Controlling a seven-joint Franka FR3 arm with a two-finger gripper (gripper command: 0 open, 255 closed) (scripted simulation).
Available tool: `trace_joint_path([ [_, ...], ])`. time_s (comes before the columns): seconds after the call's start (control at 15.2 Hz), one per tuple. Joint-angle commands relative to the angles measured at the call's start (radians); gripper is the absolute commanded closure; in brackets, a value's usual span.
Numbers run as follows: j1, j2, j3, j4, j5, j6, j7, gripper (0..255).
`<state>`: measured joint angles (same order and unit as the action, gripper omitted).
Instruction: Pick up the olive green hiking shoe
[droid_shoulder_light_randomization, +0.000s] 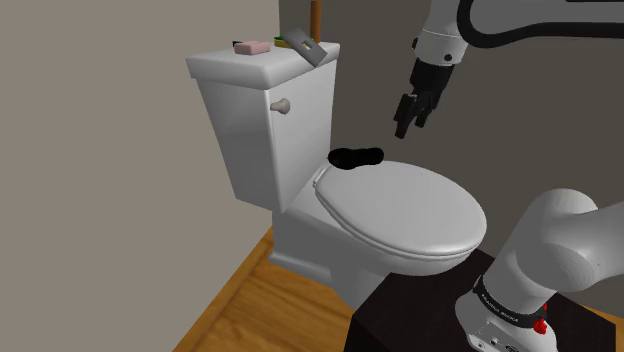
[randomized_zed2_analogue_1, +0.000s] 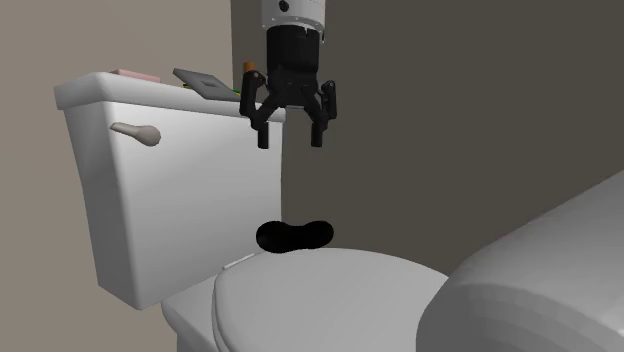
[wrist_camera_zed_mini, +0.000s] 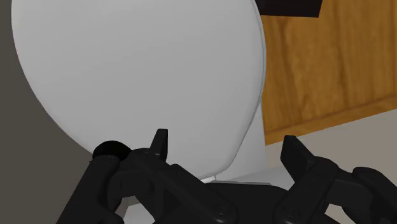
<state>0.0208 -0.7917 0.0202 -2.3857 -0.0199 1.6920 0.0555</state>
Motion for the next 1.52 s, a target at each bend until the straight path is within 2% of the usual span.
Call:
trace_joint_path([
  [0.0, 0.0, 0.0, 0.0, 0.0, 0.0, 0.0, 0.0, 0],
  [0.4, 0.04, 0.178, -0.201, 0.06, -0.011, 0.082, -0.328, 0],
  [0.73, 0.091, 0.385, -0.35, 0.176, 0.036, 0.117, -0.611, 0],
  [1.12, 0.134, 0.693, -0.483, 0.389, 0.174, 0.091, -0.966, 0],
  [1.45, 0.102, 0.981, -0.511, 0.627, 0.318, 0.002, -1.237, 0],
])
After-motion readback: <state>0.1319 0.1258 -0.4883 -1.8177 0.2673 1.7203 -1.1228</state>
